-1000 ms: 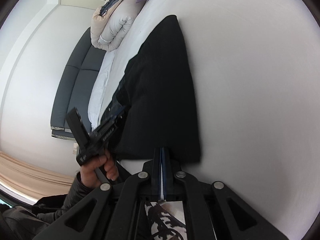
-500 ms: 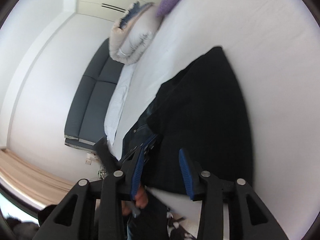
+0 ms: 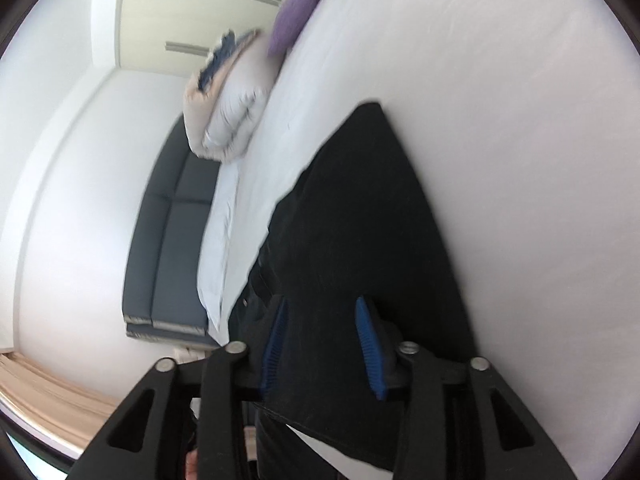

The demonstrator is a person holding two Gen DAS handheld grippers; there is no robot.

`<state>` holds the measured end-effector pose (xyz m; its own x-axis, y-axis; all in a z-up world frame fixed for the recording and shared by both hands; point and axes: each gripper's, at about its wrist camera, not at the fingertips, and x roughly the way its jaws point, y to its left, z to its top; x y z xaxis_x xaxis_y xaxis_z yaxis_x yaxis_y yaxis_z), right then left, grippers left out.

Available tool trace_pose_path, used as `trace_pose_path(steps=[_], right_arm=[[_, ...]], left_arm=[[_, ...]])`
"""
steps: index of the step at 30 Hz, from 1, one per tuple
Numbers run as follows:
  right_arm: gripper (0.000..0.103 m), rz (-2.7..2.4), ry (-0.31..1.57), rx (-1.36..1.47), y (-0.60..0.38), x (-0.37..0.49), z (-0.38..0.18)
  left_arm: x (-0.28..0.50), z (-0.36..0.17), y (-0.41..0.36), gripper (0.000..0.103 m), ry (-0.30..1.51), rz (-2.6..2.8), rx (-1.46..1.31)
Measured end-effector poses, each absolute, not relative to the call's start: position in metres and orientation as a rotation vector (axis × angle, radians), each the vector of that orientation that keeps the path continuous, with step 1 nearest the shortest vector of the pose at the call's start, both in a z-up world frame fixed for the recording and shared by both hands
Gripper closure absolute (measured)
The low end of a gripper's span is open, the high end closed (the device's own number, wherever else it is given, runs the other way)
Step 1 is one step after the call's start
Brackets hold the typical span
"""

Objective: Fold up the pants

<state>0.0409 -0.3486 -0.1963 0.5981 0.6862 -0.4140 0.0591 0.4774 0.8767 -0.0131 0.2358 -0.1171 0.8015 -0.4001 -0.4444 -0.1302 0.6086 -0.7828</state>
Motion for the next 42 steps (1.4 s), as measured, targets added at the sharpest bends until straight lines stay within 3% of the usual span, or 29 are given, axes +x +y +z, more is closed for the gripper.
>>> trace_pose_path(steps=[5,9,22,32,42], right_arm=[[0.049,0.461,0.864,1.018,-0.347,0.040,-0.196],[0.049,0.464,0.868,0.998,-0.347,0.039,-0.195],[0.049,0.472,0.868,0.990,-0.348,0.035,-0.196],[0.049,0.469,0.867,0.983,-0.345,0.034,-0.193],[0.049,0.470,0.869,0.980,-0.344,0.035,-0.193]], left_arm=[[-0.040,-0.142,0.274,0.015,0.592,-0.145,-1.244],[-0.044,-0.168,0.283,0.015,0.652,-0.102,-1.402],[-0.026,-0.195,0.283,0.015,0.651,-0.118,-1.449],[-0.038,-0.200,0.291,0.025,0.647,-0.044,-1.484],[-0.025,-0.213,0.334,0.025,0.637,0.009,-1.509]])
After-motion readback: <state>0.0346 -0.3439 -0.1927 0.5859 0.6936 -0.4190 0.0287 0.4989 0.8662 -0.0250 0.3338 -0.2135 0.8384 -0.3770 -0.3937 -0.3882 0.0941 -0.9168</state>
